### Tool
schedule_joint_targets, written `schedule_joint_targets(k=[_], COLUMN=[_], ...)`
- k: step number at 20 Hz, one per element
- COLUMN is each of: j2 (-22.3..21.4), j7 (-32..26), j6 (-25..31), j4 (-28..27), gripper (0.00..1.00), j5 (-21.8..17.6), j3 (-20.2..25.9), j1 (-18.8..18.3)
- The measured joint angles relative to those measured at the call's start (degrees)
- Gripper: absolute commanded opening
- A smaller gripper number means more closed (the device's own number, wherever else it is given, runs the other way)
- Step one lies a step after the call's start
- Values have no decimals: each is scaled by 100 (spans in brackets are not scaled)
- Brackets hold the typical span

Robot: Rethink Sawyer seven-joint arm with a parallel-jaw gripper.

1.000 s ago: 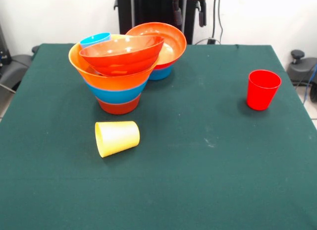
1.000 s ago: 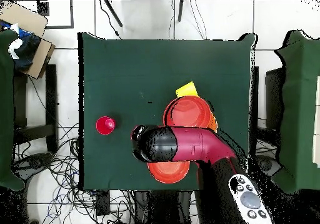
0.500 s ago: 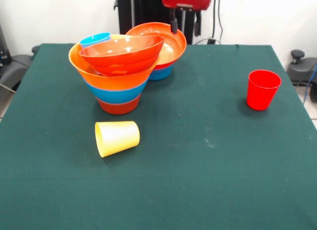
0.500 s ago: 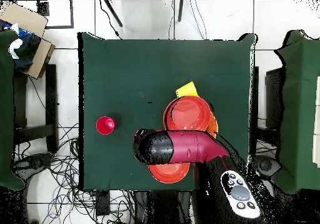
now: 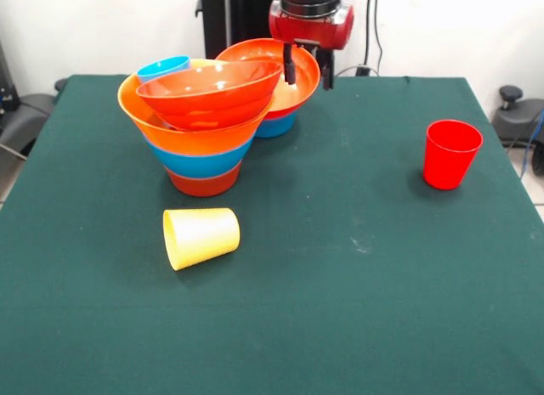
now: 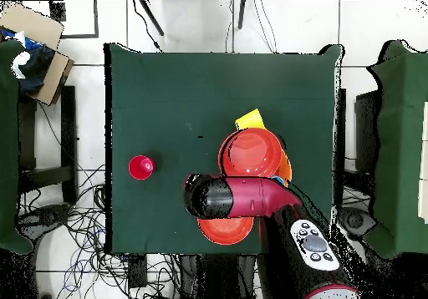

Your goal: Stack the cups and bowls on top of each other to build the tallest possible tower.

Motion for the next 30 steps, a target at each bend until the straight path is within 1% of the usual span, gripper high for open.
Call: schedule_joint_targets(k=[8, 17, 24, 30], j2=[21, 43, 287, 591], j7=[0, 0, 0, 0], j6=[-1, -2, -130, -328], j4=[-2, -2, -4, -36], gripper=[100, 100, 100, 100], j5=[1, 2, 4, 5], j3=[-149, -347, -455, -476], j1=[79, 311, 478, 500])
